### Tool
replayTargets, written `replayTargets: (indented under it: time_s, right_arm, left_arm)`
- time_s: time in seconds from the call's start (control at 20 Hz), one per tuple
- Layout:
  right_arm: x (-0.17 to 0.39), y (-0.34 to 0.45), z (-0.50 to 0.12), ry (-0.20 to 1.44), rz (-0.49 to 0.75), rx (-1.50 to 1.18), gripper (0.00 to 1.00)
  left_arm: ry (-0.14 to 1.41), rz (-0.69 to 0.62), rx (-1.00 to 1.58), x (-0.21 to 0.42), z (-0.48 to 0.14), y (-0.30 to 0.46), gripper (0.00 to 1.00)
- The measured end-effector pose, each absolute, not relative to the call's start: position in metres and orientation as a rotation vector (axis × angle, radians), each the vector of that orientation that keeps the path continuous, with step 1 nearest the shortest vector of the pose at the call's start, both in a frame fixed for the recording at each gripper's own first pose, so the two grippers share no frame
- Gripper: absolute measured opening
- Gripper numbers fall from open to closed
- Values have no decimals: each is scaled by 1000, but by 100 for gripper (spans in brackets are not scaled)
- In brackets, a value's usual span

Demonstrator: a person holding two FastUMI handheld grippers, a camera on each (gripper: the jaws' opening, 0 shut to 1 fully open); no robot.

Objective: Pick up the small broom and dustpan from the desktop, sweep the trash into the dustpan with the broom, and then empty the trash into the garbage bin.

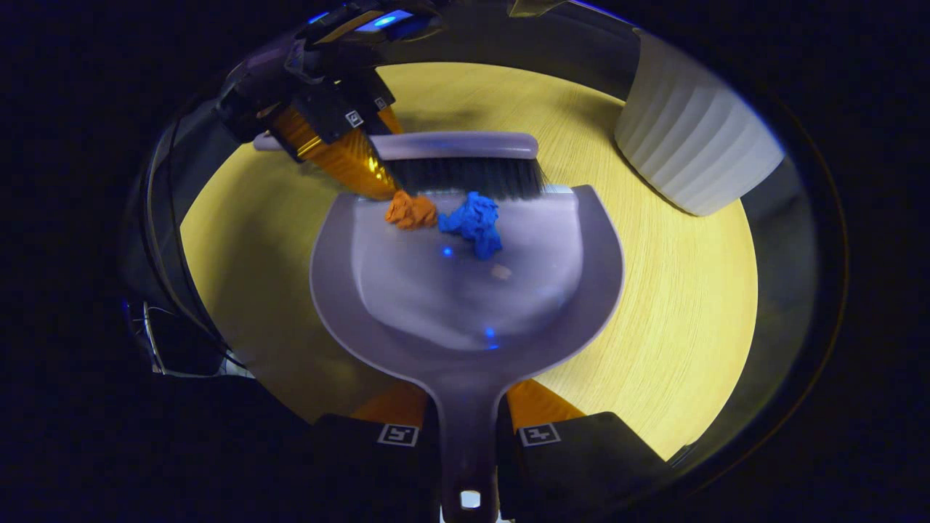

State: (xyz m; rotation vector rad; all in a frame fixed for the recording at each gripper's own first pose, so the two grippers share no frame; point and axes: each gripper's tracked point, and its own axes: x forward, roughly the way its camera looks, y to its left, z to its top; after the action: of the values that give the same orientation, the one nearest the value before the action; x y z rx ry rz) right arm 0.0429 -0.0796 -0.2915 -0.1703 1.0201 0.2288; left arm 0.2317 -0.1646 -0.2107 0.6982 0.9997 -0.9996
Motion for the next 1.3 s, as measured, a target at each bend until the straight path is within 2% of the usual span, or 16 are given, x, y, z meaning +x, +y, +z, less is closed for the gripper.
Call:
replayTargets:
  time_s: [0.2, 0.25, 0.3, 0.35, 0.4, 0.45, 0.5, 0.6, 0.95, 1.0, 1.1, 1.15, 1.2, 1.3]
  right_arm:
    - [47, -80, -291, 999, 217, -150, 35]
    - [49, -83, -293, 993, 212, -147, 31]
    - [49, -83, -294, 986, 209, -151, 35]
    - [49, -83, -293, 977, 206, -154, 31]
    - [47, -81, -290, 970, 206, -151, 35]
    - [46, -80, -288, 964, 209, -145, 31]
    - [47, -80, -286, 958, 212, -143, 35]
    - [47, -80, -283, 939, 220, -154, 35]
    - [41, -91, -250, 882, 298, -152, 35]
    - [39, -95, -244, 872, 312, -167, 39]
    - [39, -98, -238, 876, 339, -176, 31]
    - [37, -99, -232, 883, 353, -159, 35]
    - [38, -97, -229, 888, 367, -124, 35]
    - [41, -99, -228, 883, 370, -67, 35]
  left_arm:
    - [976, -871, 488, 224, -203, -161, 31]
    - [948, -843, 447, 221, -201, -158, 31]
    - [917, -807, 413, 218, -196, -154, 29]
    - [883, -769, 378, 214, -190, -149, 31]
    - [848, -731, 338, 210, -182, -142, 31]
    - [821, -692, 293, 203, -175, -133, 31]
    - [802, -655, 245, 194, -170, -123, 31]
    - [765, -580, 159, 170, -165, -99, 29]
    - [730, -387, -20, 88, -262, -2, 31]
    - [730, -372, -44, 77, -276, 5, 31]
    - [730, -352, -84, 57, -281, 16, 29]
    - [730, -345, -97, 48, -281, 12, 29]
    - [731, -341, -111, 40, -283, 13, 32]
    - [734, -333, -130, 29, -288, 14, 31]
